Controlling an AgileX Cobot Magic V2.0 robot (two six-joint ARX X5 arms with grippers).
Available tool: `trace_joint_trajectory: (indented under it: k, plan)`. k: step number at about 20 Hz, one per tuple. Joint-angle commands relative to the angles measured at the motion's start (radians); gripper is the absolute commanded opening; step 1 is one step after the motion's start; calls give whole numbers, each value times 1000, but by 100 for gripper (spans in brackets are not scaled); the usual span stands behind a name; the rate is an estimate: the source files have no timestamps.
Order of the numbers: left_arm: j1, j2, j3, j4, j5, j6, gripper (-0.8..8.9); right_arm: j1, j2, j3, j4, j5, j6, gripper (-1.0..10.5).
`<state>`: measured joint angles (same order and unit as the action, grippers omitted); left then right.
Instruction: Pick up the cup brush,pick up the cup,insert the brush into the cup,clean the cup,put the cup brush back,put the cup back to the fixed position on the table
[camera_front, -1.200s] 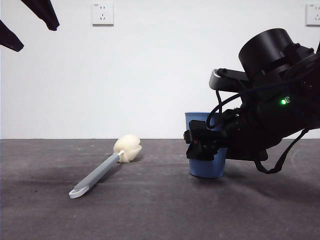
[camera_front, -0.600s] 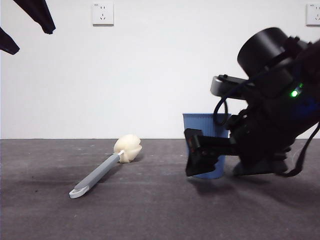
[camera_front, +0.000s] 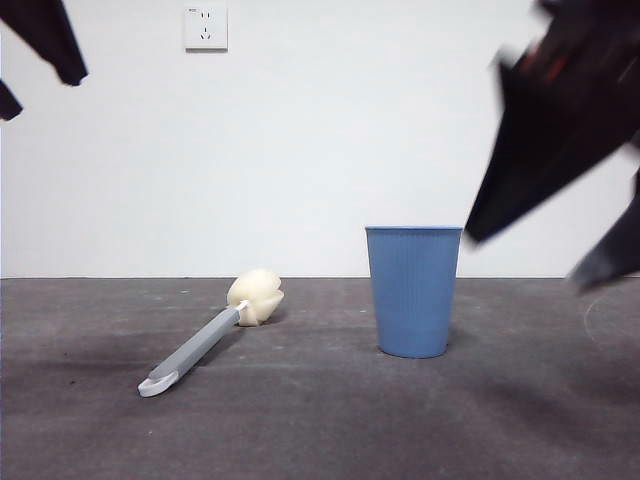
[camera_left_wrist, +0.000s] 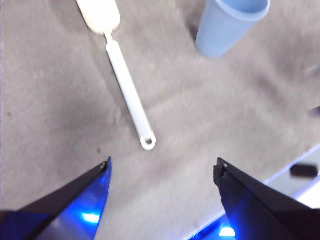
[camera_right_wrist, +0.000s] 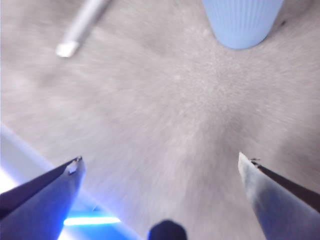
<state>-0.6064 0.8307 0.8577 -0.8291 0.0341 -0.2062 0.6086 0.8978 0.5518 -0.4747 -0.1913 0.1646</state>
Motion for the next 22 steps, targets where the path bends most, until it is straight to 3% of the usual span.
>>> trace_joint_trajectory:
  k: [1, 8, 18, 19, 20, 22]
  plan:
    - [-3, -2, -5, -39, 6, 58, 345, 2, -111, 95, -145, -2, -39, 540]
    - [-3, -2, -5, -66, 122, 103, 345, 2, -152, 389, -489, -24, -162, 536]
    - [-3, -2, 36, -85, 155, 106, 341, 2, -152, 404, -545, -46, -180, 530]
    - [-3, -2, 40, -85, 154, 106, 328, 2, -152, 404, -545, -46, -180, 485]
    - [-3, -2, 41, -85, 155, 106, 241, 2, -152, 404, -545, -46, -178, 369]
    - [-3, -2, 41, -92, 154, 106, -26, 2, -152, 404, -544, -46, -177, -5]
